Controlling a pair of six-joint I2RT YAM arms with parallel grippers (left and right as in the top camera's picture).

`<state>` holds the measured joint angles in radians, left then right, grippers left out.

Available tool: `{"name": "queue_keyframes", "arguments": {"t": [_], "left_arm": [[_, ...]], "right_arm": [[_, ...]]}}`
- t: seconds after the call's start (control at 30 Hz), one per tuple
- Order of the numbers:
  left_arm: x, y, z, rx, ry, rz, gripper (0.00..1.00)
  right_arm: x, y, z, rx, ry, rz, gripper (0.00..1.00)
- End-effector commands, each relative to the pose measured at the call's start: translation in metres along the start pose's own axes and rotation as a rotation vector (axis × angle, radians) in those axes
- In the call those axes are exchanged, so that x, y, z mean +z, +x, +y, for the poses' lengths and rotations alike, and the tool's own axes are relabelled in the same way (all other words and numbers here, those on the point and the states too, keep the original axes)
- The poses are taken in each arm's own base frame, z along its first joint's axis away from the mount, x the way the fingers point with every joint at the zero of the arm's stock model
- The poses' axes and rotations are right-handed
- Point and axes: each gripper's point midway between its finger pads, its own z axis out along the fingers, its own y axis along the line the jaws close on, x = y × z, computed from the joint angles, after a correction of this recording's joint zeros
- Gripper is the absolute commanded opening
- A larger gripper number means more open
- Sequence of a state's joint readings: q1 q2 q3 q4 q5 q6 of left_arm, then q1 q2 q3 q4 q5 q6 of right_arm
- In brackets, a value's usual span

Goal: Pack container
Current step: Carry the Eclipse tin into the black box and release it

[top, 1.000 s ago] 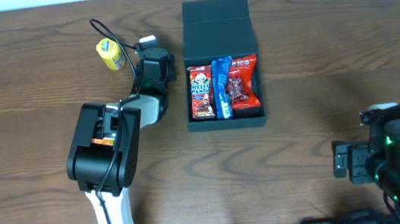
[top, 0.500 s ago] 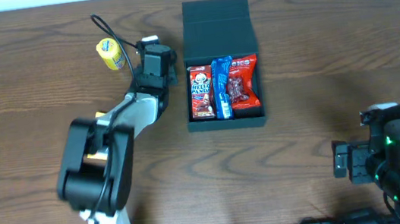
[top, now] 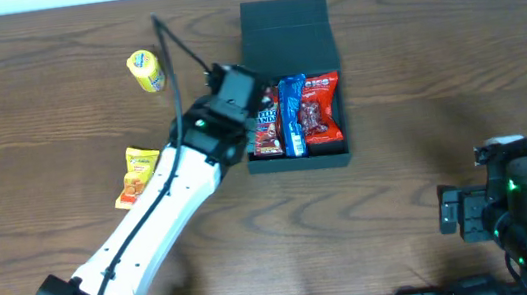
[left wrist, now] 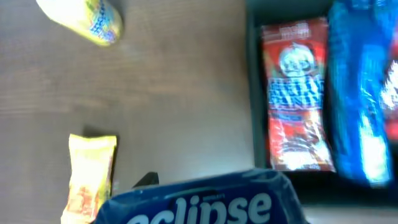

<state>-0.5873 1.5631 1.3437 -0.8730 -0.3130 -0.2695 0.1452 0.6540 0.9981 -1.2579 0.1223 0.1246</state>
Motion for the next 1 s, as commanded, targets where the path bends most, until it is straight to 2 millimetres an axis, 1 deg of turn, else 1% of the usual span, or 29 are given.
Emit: {"name": "queue_keyframes", "arguments": {"t": [0.0,0.13,0.2,0.23,0.37,0.47,0.63,0.87,0.97], "left_arm": [[-0.008,-0.011,-0.022,-0.026,0.066,0.044,0.06],[-0.005,-0.014,-0.061,-0.025,0.223,0.145,0.06],[0.001,-0.013,-0.077,-0.053,0.278,0.203,0.05],[0.007,-0.01,-0.087,-0.07,0.3,0.251,0.06],[0.029,0.003,-0.102,-0.09,0.303,0.371,0.05],[0.043,0.014,-0.107,-0.089,0.291,0.434,0.06],[0.059,0.027,-0.107,-0.09,0.257,0.496,0.06],[0.069,0.032,-0.099,-0.101,0.231,0.529,0.05],[0.074,0.031,-0.091,-0.106,0.198,0.524,0.06]], "right_arm": [[0.0,0.0,-0.001,-0.002,0.003,-0.003,0.99],[0.0,0.0,-0.001,-0.002,0.003,-0.003,0.99],[0.0,0.0,-0.001,-0.002,0.003,-0.003,0.99],[0.0,0.0,-0.001,-0.002,0.003,-0.003,0.99],[0.0,0.0,-0.001,-0.002,0.003,-0.003,0.99],[0.0,0.0,-0.001,-0.002,0.003,-0.003,0.99],[0.0,0.0,-0.001,-0.002,0.003,-0.003,0.99],[0.0,0.0,-0.001,-0.002,0.003,-0.003,0.99],[0.0,0.0,-0.001,-0.002,0.003,-0.003,0.99]]}}
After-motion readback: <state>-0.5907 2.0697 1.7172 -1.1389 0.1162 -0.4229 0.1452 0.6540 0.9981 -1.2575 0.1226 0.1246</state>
